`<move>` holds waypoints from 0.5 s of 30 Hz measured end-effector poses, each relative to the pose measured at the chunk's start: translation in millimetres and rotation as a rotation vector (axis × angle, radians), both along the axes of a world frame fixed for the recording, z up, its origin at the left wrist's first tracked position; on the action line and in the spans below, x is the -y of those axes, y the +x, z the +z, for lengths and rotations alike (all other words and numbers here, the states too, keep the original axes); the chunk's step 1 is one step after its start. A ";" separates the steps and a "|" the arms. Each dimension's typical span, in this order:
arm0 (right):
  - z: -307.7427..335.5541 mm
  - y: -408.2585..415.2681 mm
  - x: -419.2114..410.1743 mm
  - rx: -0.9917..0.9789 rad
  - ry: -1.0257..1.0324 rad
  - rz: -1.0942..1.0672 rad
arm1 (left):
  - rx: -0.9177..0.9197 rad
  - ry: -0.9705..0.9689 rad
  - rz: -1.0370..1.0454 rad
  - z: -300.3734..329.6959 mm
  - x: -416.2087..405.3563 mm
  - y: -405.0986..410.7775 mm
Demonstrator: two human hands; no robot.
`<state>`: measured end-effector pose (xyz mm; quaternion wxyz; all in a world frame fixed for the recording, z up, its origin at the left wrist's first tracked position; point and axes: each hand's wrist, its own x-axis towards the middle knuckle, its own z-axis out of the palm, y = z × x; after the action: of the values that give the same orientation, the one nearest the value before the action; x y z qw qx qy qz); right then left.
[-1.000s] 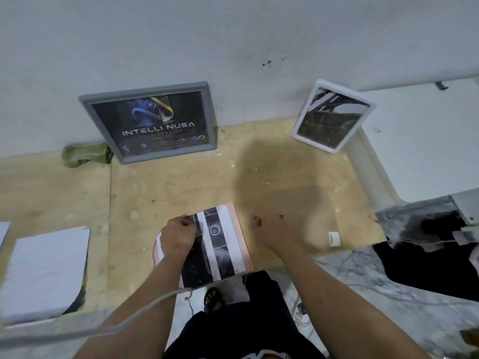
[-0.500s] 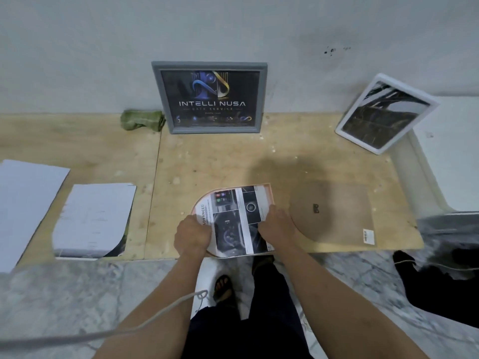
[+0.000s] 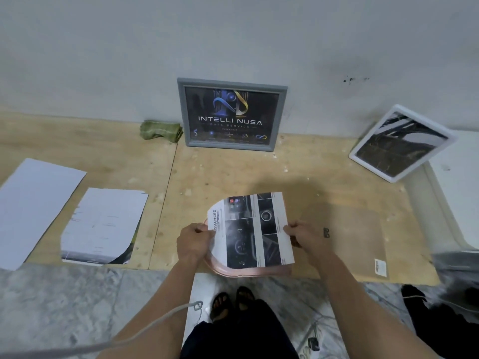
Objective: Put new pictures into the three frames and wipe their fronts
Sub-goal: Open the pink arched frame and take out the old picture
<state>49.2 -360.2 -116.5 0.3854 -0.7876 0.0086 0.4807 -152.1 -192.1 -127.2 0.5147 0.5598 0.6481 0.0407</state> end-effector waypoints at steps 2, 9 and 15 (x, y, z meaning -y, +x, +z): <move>9.6 7.9 -0.9 -0.027 0.057 -0.026 | 0.060 -0.029 0.047 0.2 -5.4 -0.7; 49.5 20.7 -34.8 0.011 0.100 0.003 | 0.289 -0.123 0.203 11.6 -17.3 -5.6; 43.5 -4.6 -116.0 0.109 0.072 0.160 | 0.381 -0.139 0.359 15.4 -56.8 -54.0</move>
<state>44.6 -244.2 -72.9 0.3739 -0.7963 -0.0928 0.4664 -206.1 -135.3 -111.8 0.6490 0.3814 0.6298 0.1915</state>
